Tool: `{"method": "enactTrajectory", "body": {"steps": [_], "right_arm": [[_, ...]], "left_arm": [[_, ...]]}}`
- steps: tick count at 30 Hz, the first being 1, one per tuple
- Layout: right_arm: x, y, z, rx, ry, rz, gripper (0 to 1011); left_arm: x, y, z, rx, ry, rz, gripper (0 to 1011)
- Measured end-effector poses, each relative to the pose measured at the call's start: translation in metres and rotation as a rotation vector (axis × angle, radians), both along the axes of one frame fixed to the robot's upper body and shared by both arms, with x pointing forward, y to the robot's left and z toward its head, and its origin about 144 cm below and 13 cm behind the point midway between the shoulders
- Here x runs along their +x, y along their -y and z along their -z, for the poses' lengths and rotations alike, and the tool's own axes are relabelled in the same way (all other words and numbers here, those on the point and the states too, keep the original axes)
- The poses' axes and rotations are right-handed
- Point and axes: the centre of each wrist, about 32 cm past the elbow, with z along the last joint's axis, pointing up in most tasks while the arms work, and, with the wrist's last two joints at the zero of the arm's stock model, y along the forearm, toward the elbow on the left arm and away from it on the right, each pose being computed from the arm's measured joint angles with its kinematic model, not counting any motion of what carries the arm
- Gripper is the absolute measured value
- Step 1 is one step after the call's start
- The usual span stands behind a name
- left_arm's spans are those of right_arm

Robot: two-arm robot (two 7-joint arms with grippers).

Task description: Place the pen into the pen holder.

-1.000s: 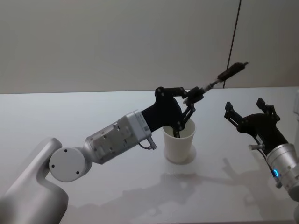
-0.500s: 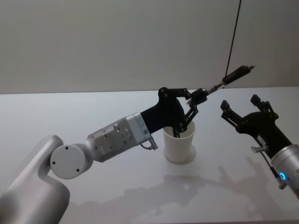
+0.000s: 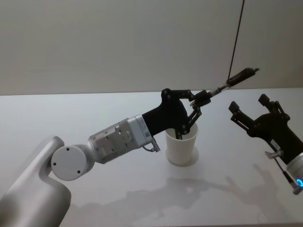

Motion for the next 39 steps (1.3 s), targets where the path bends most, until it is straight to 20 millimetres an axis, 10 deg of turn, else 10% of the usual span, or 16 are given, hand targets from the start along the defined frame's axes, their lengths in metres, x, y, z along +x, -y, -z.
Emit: {"method": "enactTrajectory", "body": {"steps": [39], "right_arm": [[-0.012,0.036,-0.017,0.182,0.124,-0.300,1002]], "left_arm": [[0.001,0.000,0.000,0.001,0.004,0.005,126]]}}
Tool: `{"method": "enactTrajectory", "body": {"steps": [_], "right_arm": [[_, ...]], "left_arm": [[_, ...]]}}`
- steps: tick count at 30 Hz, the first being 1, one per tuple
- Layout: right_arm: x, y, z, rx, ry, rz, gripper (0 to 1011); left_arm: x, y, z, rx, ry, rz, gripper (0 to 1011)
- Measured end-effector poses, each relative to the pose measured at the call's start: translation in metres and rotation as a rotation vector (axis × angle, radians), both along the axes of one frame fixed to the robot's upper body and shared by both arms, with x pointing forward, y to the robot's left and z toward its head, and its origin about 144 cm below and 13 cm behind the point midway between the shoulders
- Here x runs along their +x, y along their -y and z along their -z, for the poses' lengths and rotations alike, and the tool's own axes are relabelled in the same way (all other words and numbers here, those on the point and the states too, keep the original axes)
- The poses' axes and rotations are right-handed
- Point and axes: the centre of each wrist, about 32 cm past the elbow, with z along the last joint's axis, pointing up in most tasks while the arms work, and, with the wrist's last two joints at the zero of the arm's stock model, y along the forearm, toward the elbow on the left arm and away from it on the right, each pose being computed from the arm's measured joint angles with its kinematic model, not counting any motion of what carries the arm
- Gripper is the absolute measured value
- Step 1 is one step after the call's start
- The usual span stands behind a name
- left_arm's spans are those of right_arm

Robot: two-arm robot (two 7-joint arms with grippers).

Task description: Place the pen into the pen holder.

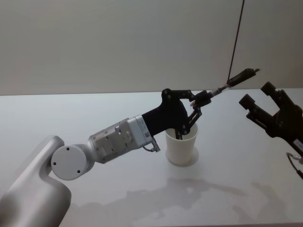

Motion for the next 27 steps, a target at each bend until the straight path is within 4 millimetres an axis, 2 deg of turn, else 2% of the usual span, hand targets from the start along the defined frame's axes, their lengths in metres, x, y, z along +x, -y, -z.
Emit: {"method": "enactTrajectory", "body": {"steps": [27], "right_arm": [[-0.001,-0.032,-0.016,0.111,-0.067,-0.006,988]], "left_arm": [[0.000,0.000,0.000,0.000,0.000,0.000,126]]}}
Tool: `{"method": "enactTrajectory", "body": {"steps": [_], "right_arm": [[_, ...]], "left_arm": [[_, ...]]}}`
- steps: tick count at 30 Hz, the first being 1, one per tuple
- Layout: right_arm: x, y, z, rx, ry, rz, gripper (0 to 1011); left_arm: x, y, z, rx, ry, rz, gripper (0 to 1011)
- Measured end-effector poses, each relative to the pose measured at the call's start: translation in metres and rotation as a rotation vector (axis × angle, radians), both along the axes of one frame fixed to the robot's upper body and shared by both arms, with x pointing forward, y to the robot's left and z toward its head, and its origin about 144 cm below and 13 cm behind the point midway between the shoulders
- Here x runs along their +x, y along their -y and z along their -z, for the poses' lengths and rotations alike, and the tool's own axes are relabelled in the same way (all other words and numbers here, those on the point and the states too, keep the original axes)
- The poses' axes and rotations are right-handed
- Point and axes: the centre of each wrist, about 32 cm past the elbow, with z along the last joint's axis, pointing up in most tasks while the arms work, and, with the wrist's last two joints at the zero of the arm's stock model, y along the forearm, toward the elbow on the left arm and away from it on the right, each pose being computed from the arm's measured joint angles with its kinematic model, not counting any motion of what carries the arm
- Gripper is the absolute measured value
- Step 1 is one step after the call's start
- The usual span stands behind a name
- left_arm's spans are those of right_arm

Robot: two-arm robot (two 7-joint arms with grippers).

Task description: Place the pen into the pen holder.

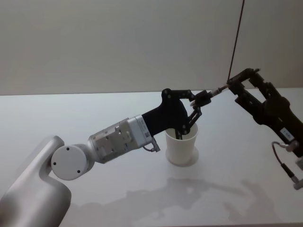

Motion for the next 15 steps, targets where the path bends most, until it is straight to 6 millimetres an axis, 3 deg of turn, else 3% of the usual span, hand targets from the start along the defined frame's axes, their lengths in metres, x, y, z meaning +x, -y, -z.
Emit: {"method": "enactTrajectory", "body": {"steps": [8,15], "right_arm": [[0.0015,-0.0070,-0.0022,0.018,-0.010,-0.002,812],[0.0023,-0.0104,-0.0031,0.028,-0.014,-0.002,599]], "left_arm": [[0.0000,0.0000,0.0000,0.000,0.000,0.000,126],[0.0000,0.0000,0.0000,0.000,0.000,0.000,126]]}}
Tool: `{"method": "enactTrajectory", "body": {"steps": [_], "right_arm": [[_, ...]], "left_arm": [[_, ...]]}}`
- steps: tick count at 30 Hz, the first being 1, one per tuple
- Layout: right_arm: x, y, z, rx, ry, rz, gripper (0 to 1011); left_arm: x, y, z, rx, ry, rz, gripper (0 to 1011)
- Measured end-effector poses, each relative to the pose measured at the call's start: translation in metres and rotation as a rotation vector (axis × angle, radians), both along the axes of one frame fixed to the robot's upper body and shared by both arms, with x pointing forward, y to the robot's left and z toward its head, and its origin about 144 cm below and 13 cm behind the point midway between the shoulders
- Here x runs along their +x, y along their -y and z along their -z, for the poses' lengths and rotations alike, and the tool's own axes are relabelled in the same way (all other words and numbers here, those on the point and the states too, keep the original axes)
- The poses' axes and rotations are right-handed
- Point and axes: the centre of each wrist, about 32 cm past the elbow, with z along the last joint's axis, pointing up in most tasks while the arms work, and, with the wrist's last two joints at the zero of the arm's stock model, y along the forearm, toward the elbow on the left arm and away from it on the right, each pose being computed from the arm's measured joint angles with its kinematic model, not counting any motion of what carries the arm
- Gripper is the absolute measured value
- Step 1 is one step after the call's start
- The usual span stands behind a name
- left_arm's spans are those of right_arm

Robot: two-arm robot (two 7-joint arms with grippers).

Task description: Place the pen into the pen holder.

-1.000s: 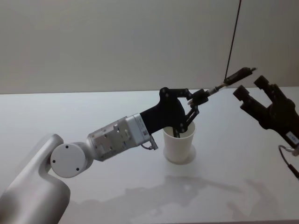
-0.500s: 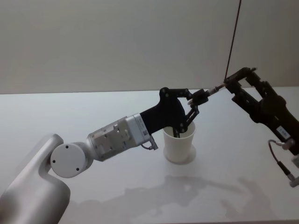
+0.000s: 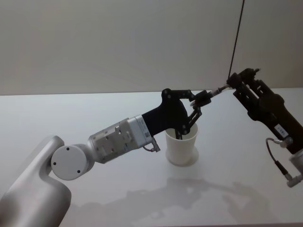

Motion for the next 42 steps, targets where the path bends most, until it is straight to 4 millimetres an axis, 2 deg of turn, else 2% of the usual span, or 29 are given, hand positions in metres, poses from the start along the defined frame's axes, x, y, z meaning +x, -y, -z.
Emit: {"method": "enactTrajectory", "body": {"steps": [1,3,5,6,9,14,23,24,31,36,38,39,42], "right_arm": [[0.0001,-0.0002,-0.0001,0.001,0.000,0.000,535],[0.0002,-0.0007,-0.0002,0.003,-0.001,0.000,503],[0.0004,-0.0013,-0.0005,0.004,-0.001,0.000,391],[0.0004,-0.0014,-0.0005,0.005,-0.001,0.001,391],[0.0007,-0.0020,-0.0008,0.007,-0.002,0.001,272],[0.0013,-0.0025,-0.0014,0.011,-0.003,0.003,134],[0.0020,-0.0034,-0.0021,0.015,-0.004,0.004,131],[0.0020,-0.0036,-0.0021,0.015,-0.004,0.003,131],[0.0020,-0.0038,-0.0029,0.017,-0.001,0.003,130],[0.0021,-0.0041,-0.0035,0.018,0.000,0.003,130],[0.0021,-0.0040,-0.0038,0.019,0.001,0.003,130],[0.0021,-0.0040,-0.0038,0.020,0.002,0.003,131],[0.0021,-0.0039,-0.0042,0.021,0.003,0.003,130]], "left_arm": [[0.0000,0.0000,0.0000,0.000,0.000,0.000,126],[0.0000,0.0000,0.0000,0.000,0.000,0.000,126],[0.0000,0.0000,0.0000,0.000,0.000,0.000,126],[0.0000,0.0000,0.0000,0.000,0.000,0.000,126],[0.0000,0.0000,0.0000,0.000,0.000,0.000,126],[0.0000,0.0000,0.0000,0.000,0.000,0.000,126],[0.0000,0.0000,0.0000,0.000,0.000,0.000,148],[0.0000,0.0000,0.0000,0.000,0.000,0.000,203],[0.0000,0.0000,0.0000,0.000,0.000,0.000,373],[0.0000,0.0000,0.0000,0.000,0.000,0.000,551],[0.0000,0.0000,0.0000,0.000,0.000,0.000,593],[0.0000,0.0000,0.0000,0.000,0.000,0.000,654],[0.0000,0.0000,0.0000,0.000,0.000,0.000,751]]}}
